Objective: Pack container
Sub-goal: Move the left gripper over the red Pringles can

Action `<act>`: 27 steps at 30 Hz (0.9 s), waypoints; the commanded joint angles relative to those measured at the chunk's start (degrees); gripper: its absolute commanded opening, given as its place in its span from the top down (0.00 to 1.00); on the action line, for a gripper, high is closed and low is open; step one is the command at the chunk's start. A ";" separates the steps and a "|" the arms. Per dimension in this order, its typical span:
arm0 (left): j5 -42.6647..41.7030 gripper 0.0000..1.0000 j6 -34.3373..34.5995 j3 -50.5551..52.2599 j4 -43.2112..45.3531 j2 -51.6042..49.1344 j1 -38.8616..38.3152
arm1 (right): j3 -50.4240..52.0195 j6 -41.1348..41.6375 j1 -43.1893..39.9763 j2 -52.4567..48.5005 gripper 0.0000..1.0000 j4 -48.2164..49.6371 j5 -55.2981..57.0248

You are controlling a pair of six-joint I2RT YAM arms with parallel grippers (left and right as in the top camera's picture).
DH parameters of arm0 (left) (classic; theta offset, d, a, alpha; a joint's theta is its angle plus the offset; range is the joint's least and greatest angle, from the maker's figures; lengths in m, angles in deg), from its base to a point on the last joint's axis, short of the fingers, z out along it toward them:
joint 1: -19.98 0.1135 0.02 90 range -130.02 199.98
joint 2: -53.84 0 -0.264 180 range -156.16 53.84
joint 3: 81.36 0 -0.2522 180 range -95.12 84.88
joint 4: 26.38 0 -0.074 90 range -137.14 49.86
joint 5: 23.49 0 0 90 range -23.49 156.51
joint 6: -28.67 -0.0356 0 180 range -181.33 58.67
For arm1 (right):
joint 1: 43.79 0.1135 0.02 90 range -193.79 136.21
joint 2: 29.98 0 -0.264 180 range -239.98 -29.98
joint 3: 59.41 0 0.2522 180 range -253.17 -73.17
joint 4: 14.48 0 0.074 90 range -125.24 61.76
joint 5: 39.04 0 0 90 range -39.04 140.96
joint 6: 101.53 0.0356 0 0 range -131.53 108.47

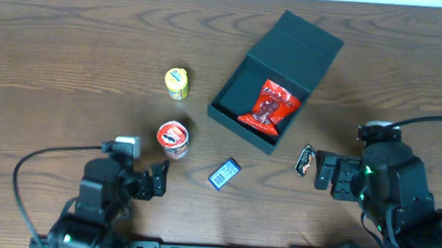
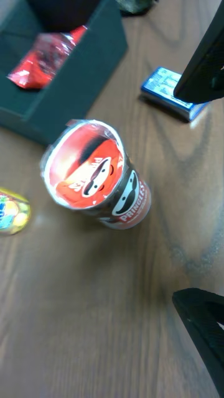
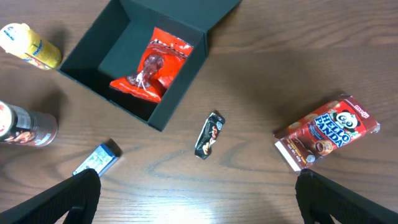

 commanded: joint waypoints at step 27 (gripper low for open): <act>20.94 0.05 1.27 -1.27 21.24 -29.33 -20.68 | 4.28 0.85 0.15 -0.02 0.01 4.07 5.51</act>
